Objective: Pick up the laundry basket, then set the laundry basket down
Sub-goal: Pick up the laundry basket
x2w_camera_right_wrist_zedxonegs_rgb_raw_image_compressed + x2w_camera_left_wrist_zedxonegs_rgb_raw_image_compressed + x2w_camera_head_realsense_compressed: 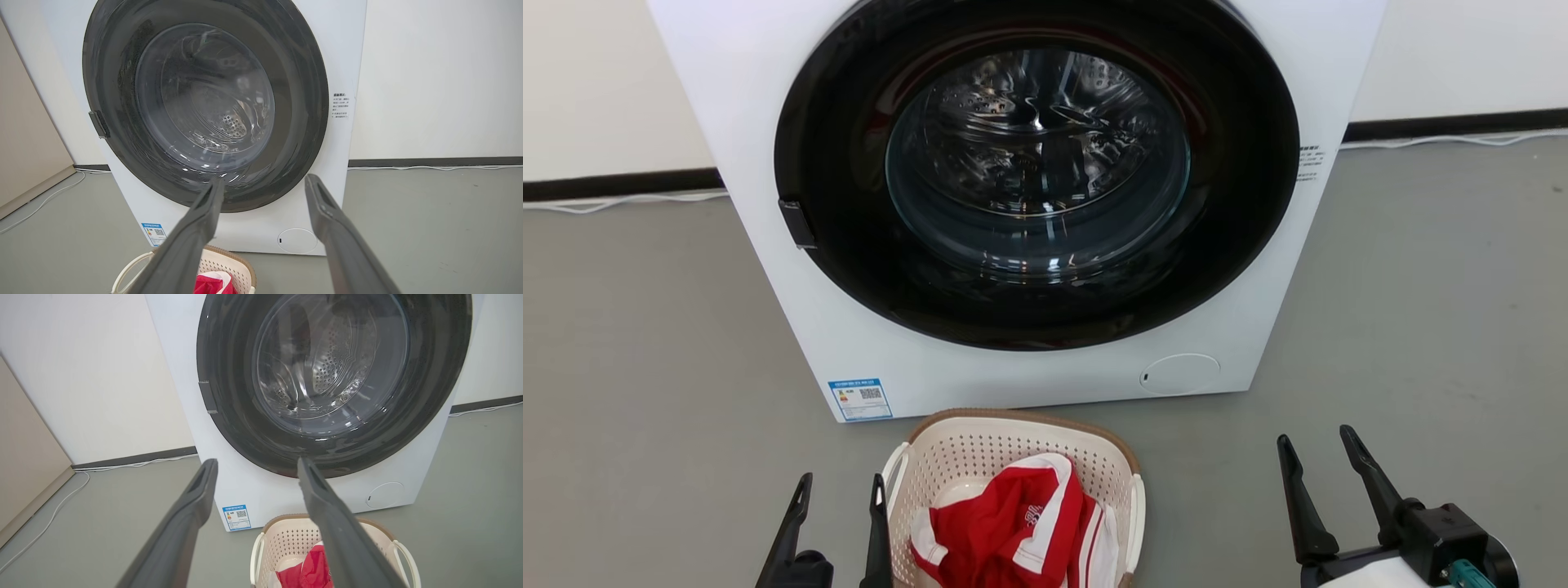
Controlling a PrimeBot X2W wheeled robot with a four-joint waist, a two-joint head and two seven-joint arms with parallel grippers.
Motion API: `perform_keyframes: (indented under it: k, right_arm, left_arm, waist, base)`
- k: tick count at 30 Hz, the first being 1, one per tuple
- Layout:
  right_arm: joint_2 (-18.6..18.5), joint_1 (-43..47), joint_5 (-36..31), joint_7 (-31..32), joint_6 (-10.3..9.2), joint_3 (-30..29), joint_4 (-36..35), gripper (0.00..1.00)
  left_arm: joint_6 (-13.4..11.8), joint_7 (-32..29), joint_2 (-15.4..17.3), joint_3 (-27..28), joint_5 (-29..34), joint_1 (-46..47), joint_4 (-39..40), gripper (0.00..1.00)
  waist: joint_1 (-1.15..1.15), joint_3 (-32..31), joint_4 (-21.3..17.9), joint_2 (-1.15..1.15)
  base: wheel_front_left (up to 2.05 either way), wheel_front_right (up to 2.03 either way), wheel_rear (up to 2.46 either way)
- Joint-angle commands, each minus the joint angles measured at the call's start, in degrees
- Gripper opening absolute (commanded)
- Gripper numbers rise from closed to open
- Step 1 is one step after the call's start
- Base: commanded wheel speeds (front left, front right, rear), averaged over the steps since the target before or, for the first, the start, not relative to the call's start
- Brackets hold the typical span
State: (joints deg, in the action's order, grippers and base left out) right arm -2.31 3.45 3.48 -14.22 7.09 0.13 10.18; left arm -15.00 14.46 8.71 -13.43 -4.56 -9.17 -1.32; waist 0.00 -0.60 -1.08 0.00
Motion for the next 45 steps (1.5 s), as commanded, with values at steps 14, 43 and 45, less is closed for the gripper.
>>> perform_keyframes:
  k: [14,43,45]
  right_arm:
    - [-0.6,-8.2,0.7,-0.8,0.4,1.0,-0.9,1.0]
    - [-0.6,-26.7,0.6,-0.8,0.4,-0.5,-3.0,1.0]
    - [-0.6,-27.3,0.7,-0.8,0.4,-0.5,-3.1,1.0]
  left_arm:
    - [3.1,0.5,-1.5,4.5,-0.5,8.3,-3.5,1.0]
    - [9.6,0.5,-4.1,9.9,-0.6,36.1,-26.5,1.0]
    - [9.6,0.5,-4.0,10.3,-0.3,37.3,-28.3,1.0]
  waist:
    - [0.0,10.7,-0.1,0.0]
    - [0.0,38.4,0.2,0.0]
    - [0.0,39.5,0.1,0.0]
  base:
    - [0.0,0.0,0.0]
    - [0.0,0.0,0.0]
    - [0.0,0.0,0.0]
